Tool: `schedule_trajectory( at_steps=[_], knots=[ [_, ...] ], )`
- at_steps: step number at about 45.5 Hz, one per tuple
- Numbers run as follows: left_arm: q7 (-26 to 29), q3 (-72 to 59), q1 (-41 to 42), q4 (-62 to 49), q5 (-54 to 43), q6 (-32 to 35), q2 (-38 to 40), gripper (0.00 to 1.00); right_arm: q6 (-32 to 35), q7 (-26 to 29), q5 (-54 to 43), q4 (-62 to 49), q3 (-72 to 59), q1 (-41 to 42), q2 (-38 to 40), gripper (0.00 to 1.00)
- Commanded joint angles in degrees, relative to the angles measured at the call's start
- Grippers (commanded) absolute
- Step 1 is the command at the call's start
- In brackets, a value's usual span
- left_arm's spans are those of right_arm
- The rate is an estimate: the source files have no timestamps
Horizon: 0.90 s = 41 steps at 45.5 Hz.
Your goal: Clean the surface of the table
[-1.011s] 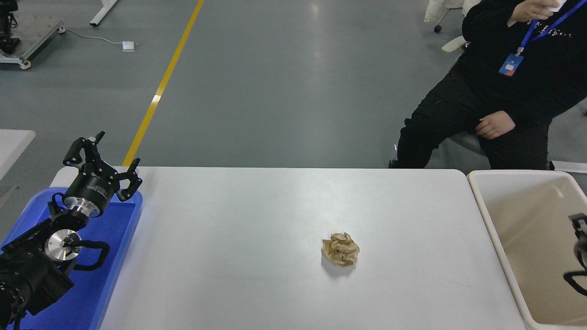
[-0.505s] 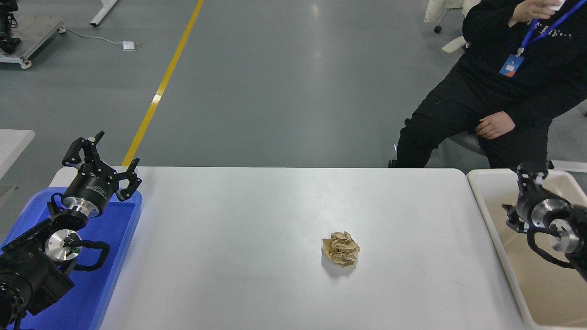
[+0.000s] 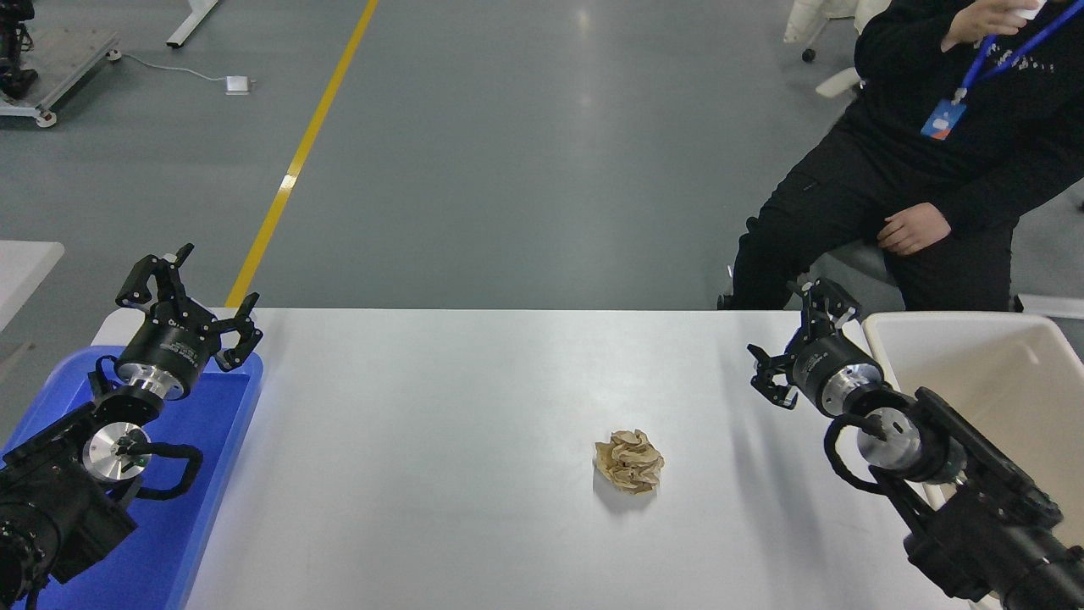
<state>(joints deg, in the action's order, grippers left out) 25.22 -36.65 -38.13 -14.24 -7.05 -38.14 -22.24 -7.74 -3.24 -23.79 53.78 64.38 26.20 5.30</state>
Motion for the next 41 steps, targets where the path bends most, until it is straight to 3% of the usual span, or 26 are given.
schedule_trajectory(
  at_steps=[1, 8, 17, 21, 27, 35, 41],
  knots=[
    [0.0, 0.0, 0.0, 0.0, -0.1, 0.0, 0.0, 1.00, 0.5, -3.4, -3.5, -0.5, 2.9, -0.6, -5.3, 1.00],
    [0.0, 0.0, 0.0, 0.0, 0.0, 0.0, 0.0, 1.00, 1.1, -3.3, -1.9, 0.4, 5.1, -0.9, -5.3, 1.00],
    [0.0, 0.0, 0.0, 0.0, -0.1, 0.0, 0.0, 1.00, 4.7, -3.2, 9.5, 0.9, 6.7, -3.3, -5.3, 1.00],
    [0.0, 0.0, 0.0, 0.0, -0.1, 0.0, 0.0, 1.00, 5.5, -3.4, 10.2, 2.4, 5.7, -4.4, -5.3, 1.00],
    [0.0, 0.0, 0.0, 0.0, -0.1, 0.0, 0.0, 1.00, 5.0, -4.7, -4.6, 3.0, -1.9, -4.5, -5.3, 1.00],
    [0.0, 0.0, 0.0, 0.0, 0.0, 0.0, 0.0, 1.00, 4.3, -10.2, -27.0, 3.3, -15.2, -4.2, 0.7, 1.00],
    [0.0, 0.0, 0.0, 0.0, -0.1, 0.0, 0.0, 1.00, 3.3, -10.2, -29.1, 3.1, -22.3, -3.4, 5.7, 1.00]
  ],
)
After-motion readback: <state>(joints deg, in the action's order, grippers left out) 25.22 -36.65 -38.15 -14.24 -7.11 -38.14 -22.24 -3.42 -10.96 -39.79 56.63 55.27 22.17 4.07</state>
